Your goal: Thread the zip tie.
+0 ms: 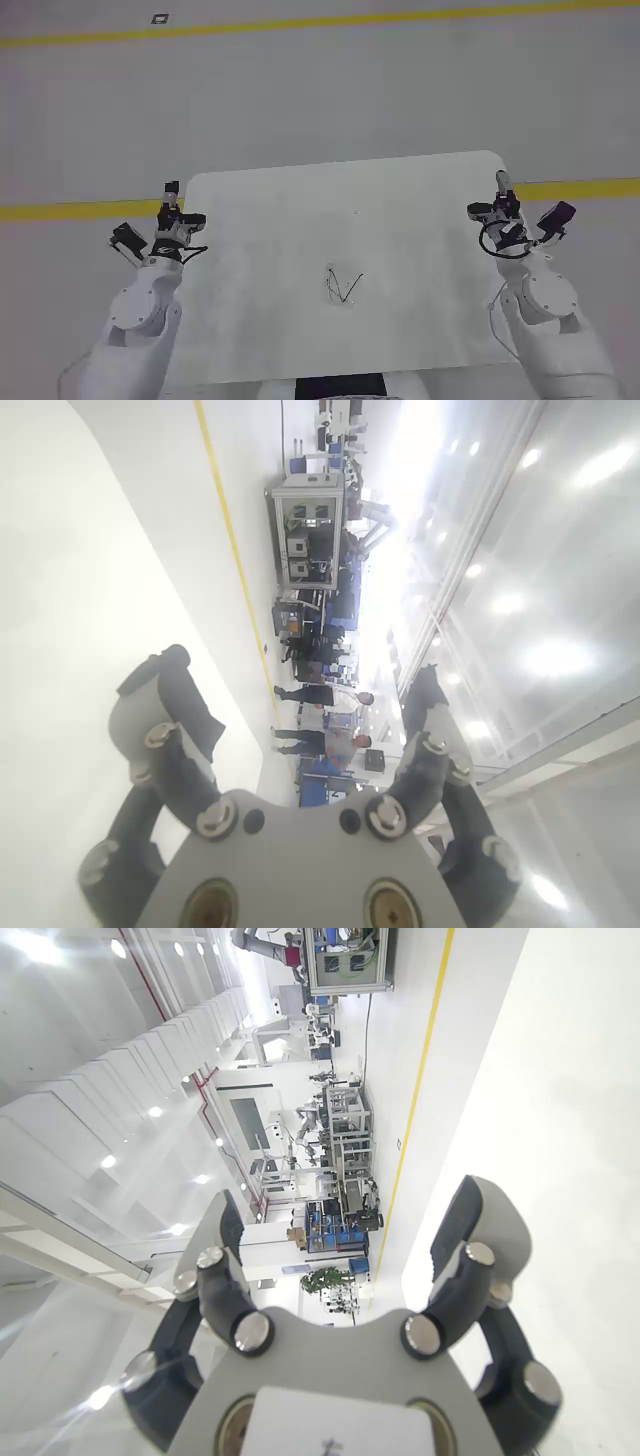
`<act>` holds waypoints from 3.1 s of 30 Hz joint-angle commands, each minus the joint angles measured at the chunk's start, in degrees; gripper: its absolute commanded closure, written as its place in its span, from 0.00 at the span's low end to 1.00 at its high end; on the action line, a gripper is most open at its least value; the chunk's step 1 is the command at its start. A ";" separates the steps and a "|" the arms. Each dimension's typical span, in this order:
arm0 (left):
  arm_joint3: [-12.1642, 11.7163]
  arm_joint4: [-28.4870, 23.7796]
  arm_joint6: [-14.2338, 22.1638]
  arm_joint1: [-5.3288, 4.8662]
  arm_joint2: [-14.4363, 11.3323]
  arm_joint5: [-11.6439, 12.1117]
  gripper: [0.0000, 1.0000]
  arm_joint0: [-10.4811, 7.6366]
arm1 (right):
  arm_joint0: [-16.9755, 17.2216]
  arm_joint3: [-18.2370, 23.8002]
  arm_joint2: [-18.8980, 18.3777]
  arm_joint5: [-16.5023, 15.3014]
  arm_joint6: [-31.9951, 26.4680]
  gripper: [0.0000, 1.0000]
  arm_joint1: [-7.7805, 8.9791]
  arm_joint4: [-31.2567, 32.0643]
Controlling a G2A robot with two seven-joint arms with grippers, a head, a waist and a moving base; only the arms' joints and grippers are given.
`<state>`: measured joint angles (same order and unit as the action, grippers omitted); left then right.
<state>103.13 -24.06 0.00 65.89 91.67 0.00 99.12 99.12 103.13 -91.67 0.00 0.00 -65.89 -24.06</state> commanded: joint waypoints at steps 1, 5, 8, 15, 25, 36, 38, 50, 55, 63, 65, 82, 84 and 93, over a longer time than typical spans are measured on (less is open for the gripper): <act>0.00 0.00 0.00 0.00 0.00 0.00 0.22 0.00 | 0.00 0.00 0.00 0.00 0.00 0.22 0.00 0.00; 0.00 0.00 0.00 0.00 0.00 0.00 0.22 0.00 | 0.00 0.00 0.00 0.00 0.00 0.00 0.00 0.00; 1.90 2.05 3.76 -0.12 -1.24 1.34 0.00 0.25 | 0.00 0.00 0.00 0.00 0.00 0.00 0.00 0.00; 2.75 9.78 10.65 -0.74 -0.16 4.48 0.00 2.84 | 0.00 0.00 0.00 0.00 0.00 0.00 0.00 0.00; 3.52 11.04 11.85 -0.82 -0.56 5.06 0.00 2.66 | 0.00 0.00 0.00 0.00 0.00 0.00 0.00 0.00; 4.30 26.13 30.00 -2.21 -3.66 7.72 0.00 1.72 | 0.00 0.00 0.00 0.00 0.00 0.00 0.00 0.00; 4.30 26.13 30.00 -2.21 -3.66 7.72 0.00 1.72 | 0.00 0.00 0.00 0.00 0.00 0.00 0.00 0.00; 6.43 30.39 33.02 -2.28 -7.35 7.96 0.00 -0.40 | 0.00 0.00 0.00 0.00 0.00 0.00 0.00 0.00; 7.87 36.34 36.40 -2.45 -11.21 5.88 0.00 -3.52 | 0.00 0.00 0.00 0.00 0.00 0.00 0.00 0.00; 7.96 40.27 40.57 -2.81 -12.59 4.49 0.00 -4.79 | 0.00 0.00 0.00 0.00 0.00 0.00 0.00 0.00; 7.96 40.27 40.57 -2.81 -12.59 4.49 0.00 -4.79 | 0.00 0.00 0.00 0.00 0.00 0.00 0.00 0.00; 11.70 56.06 50.21 -2.87 -24.67 1.37 0.00 -9.20 | 0.00 0.00 0.00 0.00 0.00 0.00 0.00 0.00; 11.70 56.06 50.21 -2.87 -24.67 1.37 0.00 -9.20 | 0.00 0.00 0.00 0.00 0.00 0.00 0.00 0.00; 12.31 60.59 51.01 -2.78 -27.56 -0.03 0.00 -9.87 | 0.00 0.00 0.00 0.00 0.00 0.00 0.00 0.00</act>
<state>115.16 32.73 50.64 63.03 66.28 1.28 89.64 99.12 103.13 -91.67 0.00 0.00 -65.89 -24.06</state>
